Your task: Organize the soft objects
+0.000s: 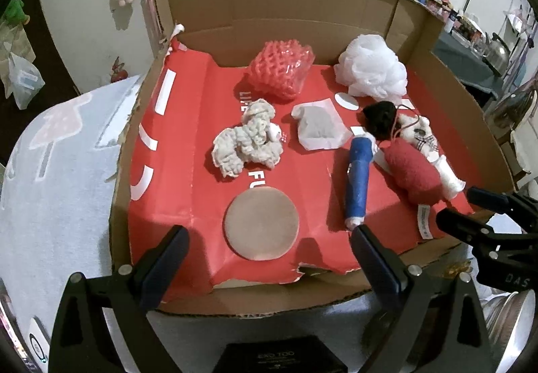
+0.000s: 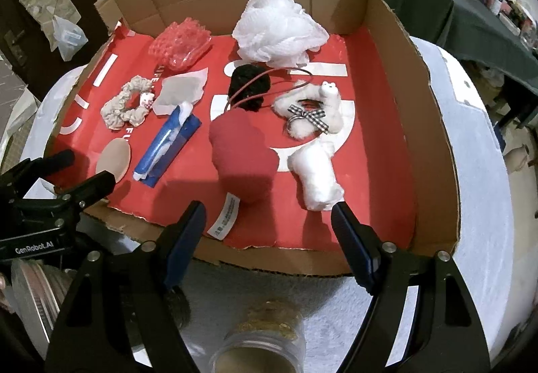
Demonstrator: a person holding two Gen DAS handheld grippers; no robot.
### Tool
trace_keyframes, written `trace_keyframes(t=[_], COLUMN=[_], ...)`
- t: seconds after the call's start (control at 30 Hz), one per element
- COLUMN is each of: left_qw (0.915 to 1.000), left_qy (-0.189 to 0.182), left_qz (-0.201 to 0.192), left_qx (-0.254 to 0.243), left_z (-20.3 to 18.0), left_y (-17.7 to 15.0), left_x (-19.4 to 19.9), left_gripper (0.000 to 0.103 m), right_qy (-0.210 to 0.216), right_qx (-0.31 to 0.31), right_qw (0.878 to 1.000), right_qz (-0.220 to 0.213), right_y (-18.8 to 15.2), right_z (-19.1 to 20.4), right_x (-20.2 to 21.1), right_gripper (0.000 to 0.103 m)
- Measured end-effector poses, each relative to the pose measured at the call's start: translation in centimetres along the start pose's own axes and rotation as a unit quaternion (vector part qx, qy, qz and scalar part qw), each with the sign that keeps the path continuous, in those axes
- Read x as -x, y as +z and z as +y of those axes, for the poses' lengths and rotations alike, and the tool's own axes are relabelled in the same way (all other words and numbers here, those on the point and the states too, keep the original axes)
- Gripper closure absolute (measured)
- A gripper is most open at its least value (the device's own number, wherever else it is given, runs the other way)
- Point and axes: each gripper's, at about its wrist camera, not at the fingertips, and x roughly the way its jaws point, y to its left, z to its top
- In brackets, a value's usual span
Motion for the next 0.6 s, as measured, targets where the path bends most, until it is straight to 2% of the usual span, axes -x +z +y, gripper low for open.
trace_keyframes(t=[0.6], left_qw=[0.9998], left_qy=[0.015], left_qz=[-0.012], left_qx=[-0.007], left_z=[-0.31], left_y=[0.23], left_x=[-0.05], left_gripper=[0.004], right_qy=[-0.007], right_qx=[0.002], right_qw=[1.000], right_qz=[-0.016], right_y=[-0.14], right_z=[-0.06], right_x=[0.20], right_gripper=[0.027])
